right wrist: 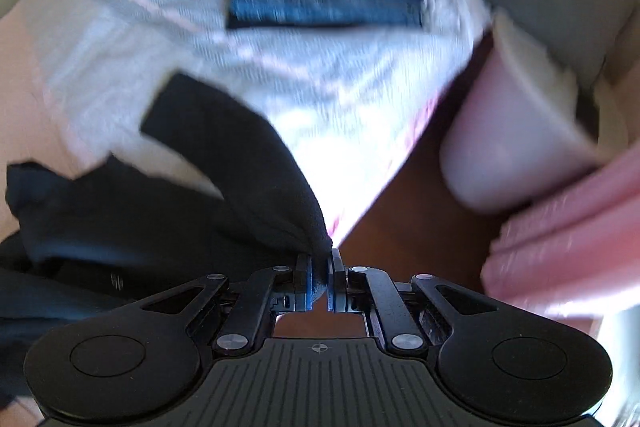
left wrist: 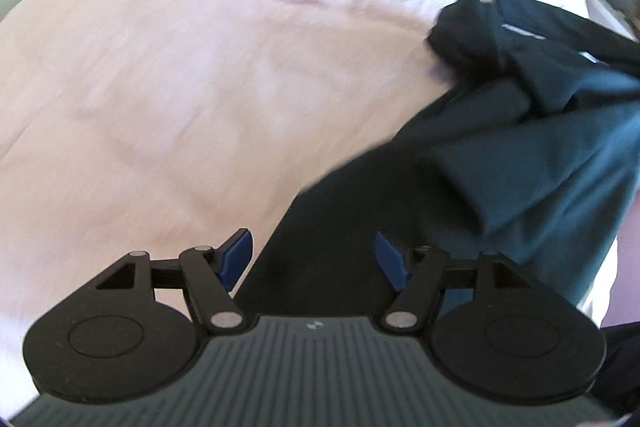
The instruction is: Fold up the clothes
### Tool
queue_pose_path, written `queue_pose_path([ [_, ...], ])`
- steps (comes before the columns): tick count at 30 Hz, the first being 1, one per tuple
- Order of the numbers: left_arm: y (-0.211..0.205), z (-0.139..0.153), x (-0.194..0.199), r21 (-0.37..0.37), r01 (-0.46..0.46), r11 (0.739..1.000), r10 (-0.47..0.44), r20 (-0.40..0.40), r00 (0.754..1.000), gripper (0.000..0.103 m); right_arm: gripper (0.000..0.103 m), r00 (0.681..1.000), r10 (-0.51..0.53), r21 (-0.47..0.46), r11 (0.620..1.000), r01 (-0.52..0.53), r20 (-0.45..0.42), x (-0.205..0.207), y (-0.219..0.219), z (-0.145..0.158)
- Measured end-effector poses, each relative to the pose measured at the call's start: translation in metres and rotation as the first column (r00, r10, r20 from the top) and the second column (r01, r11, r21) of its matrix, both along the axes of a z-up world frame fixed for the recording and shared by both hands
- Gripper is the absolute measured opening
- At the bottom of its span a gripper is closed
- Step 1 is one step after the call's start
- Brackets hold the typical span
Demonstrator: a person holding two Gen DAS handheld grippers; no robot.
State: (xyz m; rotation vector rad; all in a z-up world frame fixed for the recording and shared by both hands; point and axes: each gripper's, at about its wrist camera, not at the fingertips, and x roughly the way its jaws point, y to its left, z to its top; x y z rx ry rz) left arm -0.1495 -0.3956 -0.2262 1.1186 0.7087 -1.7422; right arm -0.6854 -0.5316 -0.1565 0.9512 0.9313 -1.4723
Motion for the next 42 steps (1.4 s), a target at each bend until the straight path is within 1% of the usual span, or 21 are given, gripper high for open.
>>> queue_pose_path([
  [2, -0.019, -0.009, -0.018, 0.025, 0.062, 0.998, -0.062, -0.019, 0.998, 0.064, 0.006, 1.000, 0.006, 0.027, 1.000, -0.007, 0.010, -0.001, 0.004, -0.004],
  [3, -0.028, -0.015, -0.028, 0.045, 0.096, 0.994, -0.095, -0.017, 0.995, 0.064, 0.011, 1.000, 0.009, 0.026, 1.000, -0.009, 0.005, -0.001, 0.006, 0.000],
  [4, -0.037, -0.022, -0.037, 0.067, 0.129, 0.989, -0.128, -0.012, 0.992, 0.064, 0.030, 1.000, 0.010, 0.023, 1.000, -0.010, -0.001, 0.000, 0.008, 0.004],
  [5, -0.045, -0.031, -0.046, 0.096, 0.160, 0.982, -0.161, 0.003, 0.987, 0.064, 0.041, 1.000, 0.004, 0.015, 1.000, -0.004, -0.015, 0.000, 0.010, 0.008],
  [6, -0.049, -0.038, -0.052, 0.124, 0.186, 0.975, -0.191, 0.025, 0.981, 0.064, 0.057, 1.000, -0.007, 0.002, 1.000, 0.007, -0.018, 0.001, 0.011, 0.013],
  [7, -0.051, -0.043, -0.057, 0.151, 0.210, 0.966, -0.219, 0.046, 0.975, 0.063, 0.058, 1.000, -0.022, -0.011, 1.000, 0.022, -0.006, -0.001, 0.013, 0.020],
  [9, -0.054, -0.050, -0.064, 0.196, 0.248, 0.949, -0.264, 0.061, 0.962, 0.037, 0.058, 1.000, -0.026, -0.027, 0.999, 0.026, 0.014, 0.001, 0.013, 0.026],
  [10, -0.052, -0.045, -0.062, 0.189, 0.248, 0.950, -0.262, 0.057, 0.963, 0.003, 0.058, 0.999, -0.026, -0.035, 0.999, 0.027, 0.025, 0.001, 0.013, 0.029],
  [13, -0.045, -0.024, -0.050, 0.137, 0.219, 0.966, -0.227, 0.050, 0.973, 0.004, 0.058, 0.993, 0.065, -0.065, 0.996, -0.058, 0.102, 0.019, 0.002, 0.027],
  [15, -0.038, 0.004, -0.027, 0.082, 0.161, 0.983, -0.165, 0.033, 0.986, 0.004, 0.058, 0.972, 0.188, -0.071, 0.981, -0.180, 0.141, 0.043, -0.012, 0.014],
  [17, -0.028, 0.032, 0.006, 0.020, 0.071, 0.997, -0.072, 0.084, 0.994, 0.004, 0.058, 0.933, 0.319, -0.082, 0.947, -0.309, 0.164, 0.068, -0.030, -0.003],
  [19, -0.016, 0.053, 0.045, -0.022, -0.034, 0.999, 0.037, 0.144, 0.989, 0.004, 0.059, 0.882, 0.444, -0.081, 0.896, -0.437, 0.154, 0.097, -0.053, -0.023],
  [21, -0.003, 0.068, 0.089, -0.034, -0.144, 0.989, 0.148, 0.196, 0.969, 0.005, 0.059, 0.819, 0.556, -0.078, 0.831, -0.550, 0.141, 0.124, -0.076, -0.044],
  [24, 0.025, 0.075, 0.130, -0.024, -0.241, 0.970, 0.238, 0.275, 0.932, 0.006, 0.064, 0.730, 0.676, -0.032, 0.736, -0.677, 0.105, 0.159, -0.103, -0.076],
  [27, 0.045, 0.058, 0.134, 0.030, -0.275, 0.961, 0.254, 0.303, 0.919, 0.006, 0.066, 0.638, 0.764, -0.010, 0.642, -0.767, 0.101, 0.183, -0.116, -0.098],
  [31, 0.049, 0.033, 0.117, 0.058, -0.256, 0.965, 0.223, 0.332, 0.916, 0.005, 0.066, 0.577, 0.799, 0.039, 0.579, -0.814, 0.171, 0.191, -0.127, -0.122],
  [35, 0.039, 0.034, 0.117, 0.034, -0.297, 0.954, 0.271, 0.324, 0.906, 0.005, 0.066, 0.504, 0.826, 0.054, 0.508, -0.860, 0.254, 0.189, -0.122, -0.127],
  [36, 0.040, 0.039, 0.118, 0.027, -0.301, 0.953, 0.277, 0.321, 0.906, 0.005, 0.065, 0.488, 0.835, 0.068, 0.488, -0.870, 0.253, 0.189, -0.119, -0.127],
  [38, 0.043, 0.051, 0.121, 0.009, -0.306, 0.952, 0.288, 0.316, 0.904, 0.005, 0.016, 0.458, 0.854, 0.101, 0.447, -0.889, 0.248, 0.191, -0.115, -0.127],
  [39, 0.046, 0.061, 0.121, -0.006, -0.315, 0.949, 0.301, 0.309, 0.902, 0.005, 0.002, 0.442, 0.863, 0.117, 0.426, -0.897, 0.246, 0.192, -0.112, -0.127],
  [42, 0.062, 0.095, 0.124, -0.063, -0.359, 0.931, 0.362, 0.288, 0.887, 0.006, 0.002, 0.432, 0.877, 0.050, 0.431, -0.901, 0.210, 0.201, -0.117, -0.085],
])
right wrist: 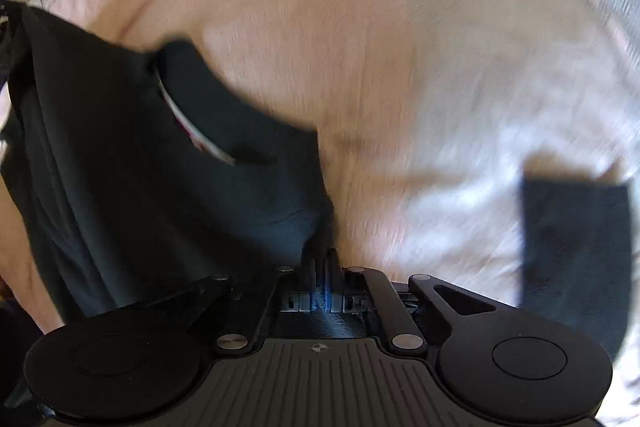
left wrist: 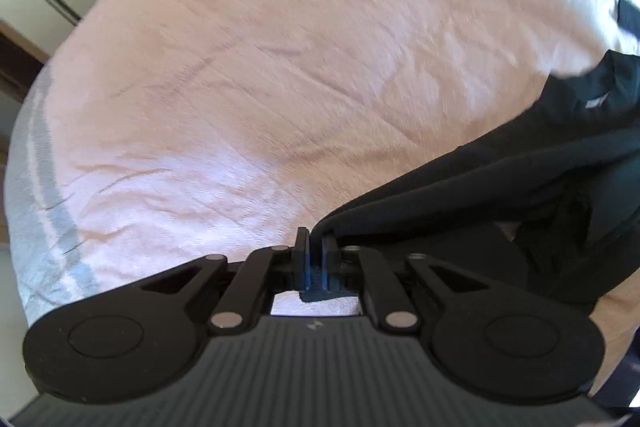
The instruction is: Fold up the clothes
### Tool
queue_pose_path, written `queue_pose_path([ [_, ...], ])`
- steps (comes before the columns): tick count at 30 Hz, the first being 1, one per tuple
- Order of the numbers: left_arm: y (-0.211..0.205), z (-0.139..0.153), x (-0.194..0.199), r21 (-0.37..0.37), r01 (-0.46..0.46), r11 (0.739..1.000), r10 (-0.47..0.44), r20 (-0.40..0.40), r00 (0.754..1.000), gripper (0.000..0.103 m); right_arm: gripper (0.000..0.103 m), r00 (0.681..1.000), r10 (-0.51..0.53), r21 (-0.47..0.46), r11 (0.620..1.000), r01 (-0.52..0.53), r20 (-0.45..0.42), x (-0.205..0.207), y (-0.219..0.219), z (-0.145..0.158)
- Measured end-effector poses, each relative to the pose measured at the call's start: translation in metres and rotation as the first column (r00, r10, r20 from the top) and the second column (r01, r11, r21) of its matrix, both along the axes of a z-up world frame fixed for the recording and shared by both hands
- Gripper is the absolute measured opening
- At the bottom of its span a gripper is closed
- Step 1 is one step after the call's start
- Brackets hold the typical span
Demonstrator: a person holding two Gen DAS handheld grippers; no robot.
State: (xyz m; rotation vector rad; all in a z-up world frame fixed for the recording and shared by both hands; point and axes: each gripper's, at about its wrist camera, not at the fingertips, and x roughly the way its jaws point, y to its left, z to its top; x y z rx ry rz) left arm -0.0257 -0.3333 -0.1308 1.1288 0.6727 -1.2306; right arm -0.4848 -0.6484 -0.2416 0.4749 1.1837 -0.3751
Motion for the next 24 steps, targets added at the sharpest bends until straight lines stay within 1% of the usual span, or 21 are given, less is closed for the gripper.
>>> queue_pose_path([
  [2, 0.012, 0.023, 0.006, -0.045, -0.051, 0.998, 0.052, 0.017, 0.999, 0.006, 0.002, 0.999, 0.011, -0.051, 0.999, -0.009, 0.040, 0.009, -0.005, 0.035],
  [4, 0.024, 0.047, 0.021, -0.093, -0.122, 0.988, 0.125, 0.030, 0.992, 0.006, 0.002, 0.994, 0.058, -0.119, 0.992, -0.047, 0.091, 0.029, -0.014, 0.076],
  [6, 0.033, 0.068, 0.046, -0.144, -0.194, 0.970, 0.200, 0.027, 0.979, 0.005, 0.002, 0.985, 0.103, -0.194, 0.978, -0.075, 0.140, 0.060, -0.030, 0.113],
  [8, 0.035, 0.082, 0.072, -0.195, -0.247, 0.949, 0.257, 0.028, 0.966, 0.005, 0.002, 0.971, 0.160, -0.278, 0.955, -0.106, 0.180, 0.103, -0.048, 0.145],
  [10, 0.029, 0.088, 0.098, -0.241, -0.280, 0.929, 0.297, 0.037, 0.954, 0.006, 0.002, 0.956, 0.214, -0.339, 0.931, -0.137, 0.200, 0.149, -0.066, 0.161],
  [12, 0.015, 0.080, 0.129, -0.253, -0.334, 0.908, 0.348, 0.012, 0.937, 0.010, 0.002, 0.935, 0.281, -0.413, 0.894, -0.172, 0.218, 0.206, -0.082, 0.167],
  [14, 0.000, 0.061, 0.157, -0.222, -0.401, 0.889, 0.406, -0.023, 0.913, 0.026, 0.003, 0.918, 0.306, -0.451, 0.876, -0.168, 0.253, 0.253, -0.093, 0.157],
  [15, -0.004, 0.050, 0.168, -0.205, -0.428, 0.880, 0.430, -0.037, 0.902, 0.029, 0.014, 0.926, 0.297, -0.477, 0.865, -0.157, 0.235, 0.274, -0.094, 0.149],
  [16, -0.006, 0.041, 0.173, -0.196, -0.434, 0.879, 0.434, -0.045, 0.900, 0.029, 0.043, 0.935, 0.285, -0.504, 0.851, -0.146, 0.211, 0.295, -0.095, 0.141],
  [17, -0.004, 0.034, 0.172, -0.194, -0.421, 0.886, 0.421, -0.045, 0.906, 0.029, 0.054, 0.938, 0.269, -0.495, 0.859, -0.131, 0.220, 0.306, -0.087, 0.133],
  [18, 0.000, 0.027, 0.170, -0.193, -0.407, 0.893, 0.406, -0.048, 0.913, 0.031, 0.058, 0.939, 0.253, -0.479, 0.870, -0.115, 0.234, 0.316, -0.078, 0.126],
  [19, 0.005, 0.021, 0.166, -0.186, -0.401, 0.897, 0.397, -0.061, 0.916, 0.034, 0.058, 0.940, 0.236, -0.463, 0.881, -0.099, 0.247, 0.326, -0.069, 0.119],
  [20, 0.011, 0.013, 0.161, -0.177, -0.398, 0.900, 0.390, -0.076, 0.917, 0.037, 0.058, 0.944, 0.227, -0.426, 0.898, -0.109, 0.238, 0.326, -0.055, 0.109],
  [23, 0.033, -0.014, 0.139, -0.128, -0.387, 0.913, 0.364, -0.175, 0.915, 0.038, 0.059, 0.957, 0.209, -0.300, 0.943, -0.144, 0.199, 0.322, -0.008, 0.075],
  [24, 0.041, -0.025, 0.128, -0.106, -0.373, 0.922, 0.347, -0.202, 0.916, 0.038, 0.058, 0.963, 0.187, -0.238, 0.961, -0.139, 0.194, 0.316, 0.009, 0.062],
])
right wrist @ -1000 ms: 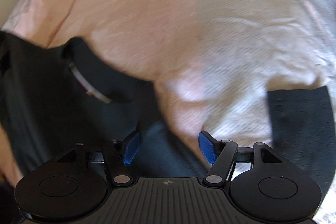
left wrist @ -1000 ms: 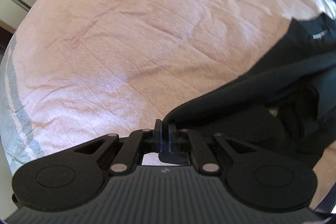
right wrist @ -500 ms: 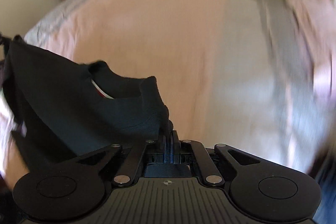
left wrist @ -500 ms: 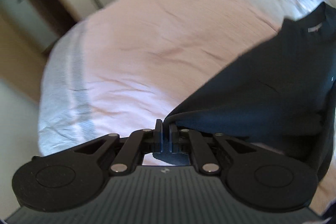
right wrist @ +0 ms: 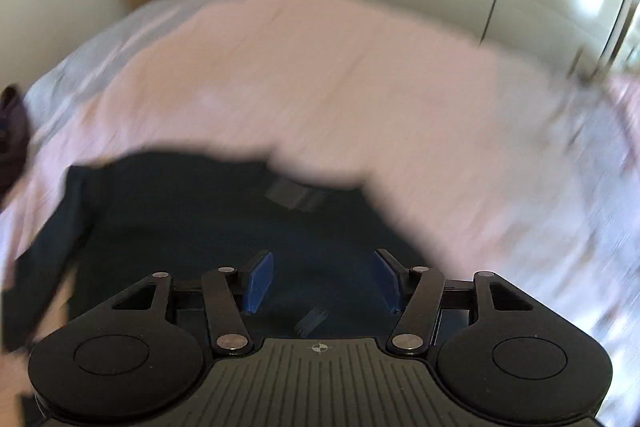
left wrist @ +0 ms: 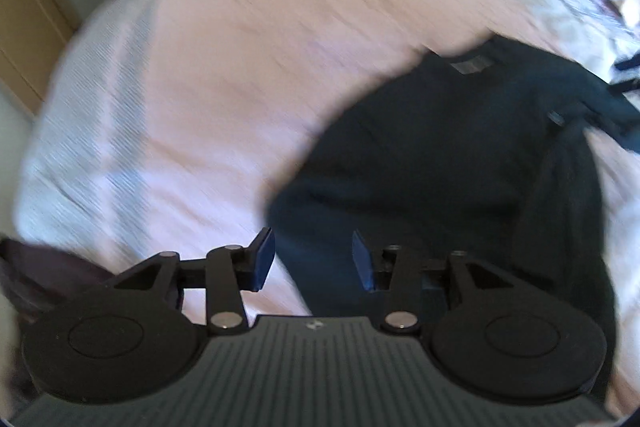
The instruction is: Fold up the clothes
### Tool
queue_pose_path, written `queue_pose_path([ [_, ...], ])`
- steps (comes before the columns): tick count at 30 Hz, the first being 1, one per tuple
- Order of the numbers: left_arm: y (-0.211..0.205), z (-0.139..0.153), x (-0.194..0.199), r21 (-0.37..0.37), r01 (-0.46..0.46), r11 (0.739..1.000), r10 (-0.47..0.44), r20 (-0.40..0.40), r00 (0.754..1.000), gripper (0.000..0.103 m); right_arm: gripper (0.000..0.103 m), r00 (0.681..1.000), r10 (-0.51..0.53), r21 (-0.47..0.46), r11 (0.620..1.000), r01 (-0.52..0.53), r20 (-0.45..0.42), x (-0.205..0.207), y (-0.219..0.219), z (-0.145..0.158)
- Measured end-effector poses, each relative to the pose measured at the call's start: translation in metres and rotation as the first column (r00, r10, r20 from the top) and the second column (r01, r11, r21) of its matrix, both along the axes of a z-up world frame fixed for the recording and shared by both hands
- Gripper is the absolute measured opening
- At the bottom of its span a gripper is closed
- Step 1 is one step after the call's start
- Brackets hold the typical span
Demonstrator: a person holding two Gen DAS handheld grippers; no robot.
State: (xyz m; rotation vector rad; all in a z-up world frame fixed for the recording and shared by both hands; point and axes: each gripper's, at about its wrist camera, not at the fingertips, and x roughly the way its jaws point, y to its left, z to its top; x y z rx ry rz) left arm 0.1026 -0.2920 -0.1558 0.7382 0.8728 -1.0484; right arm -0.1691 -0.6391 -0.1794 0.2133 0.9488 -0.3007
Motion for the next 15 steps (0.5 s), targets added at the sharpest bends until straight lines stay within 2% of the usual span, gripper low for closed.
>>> queue_pose_path([
  [3, 0.020, -0.030, -0.038, 0.027, 0.060, 0.998, -0.057, -0.083, 0.995, 0.038, 0.058, 0.999, -0.017, 0.174, 0.985, 0.025, -0.048, -0.003, 0.038, -0.029],
  [6, 0.036, -0.052, -0.070, 0.055, 0.084, 0.995, -0.075, -0.151, 0.986, 0.038, 0.059, 0.996, -0.036, 0.324, 0.944, 0.059, -0.076, 0.012, 0.080, -0.052],
  [9, 0.049, -0.059, -0.094, 0.052, 0.110, 0.993, -0.100, -0.168, 0.981, 0.038, 0.059, 0.992, -0.096, 0.399, 0.909, 0.120, -0.079, 0.036, 0.103, -0.069],
  [12, 0.060, -0.060, -0.104, 0.042, 0.113, 0.993, -0.103, -0.183, 0.978, 0.038, 0.064, 0.994, -0.052, 0.305, 0.949, 0.079, -0.096, 0.072, 0.128, -0.072],
  [14, 0.068, -0.061, -0.109, 0.039, 0.120, 0.992, -0.110, -0.196, 0.974, 0.038, 0.064, 0.992, 0.043, 0.165, 0.986, -0.024, -0.115, 0.095, 0.151, -0.075],
  [15, 0.069, -0.061, -0.109, 0.040, 0.125, 0.991, -0.114, -0.197, 0.974, 0.038, 0.064, 0.986, 0.094, 0.105, 0.991, -0.080, -0.139, 0.098, 0.161, -0.078],
])
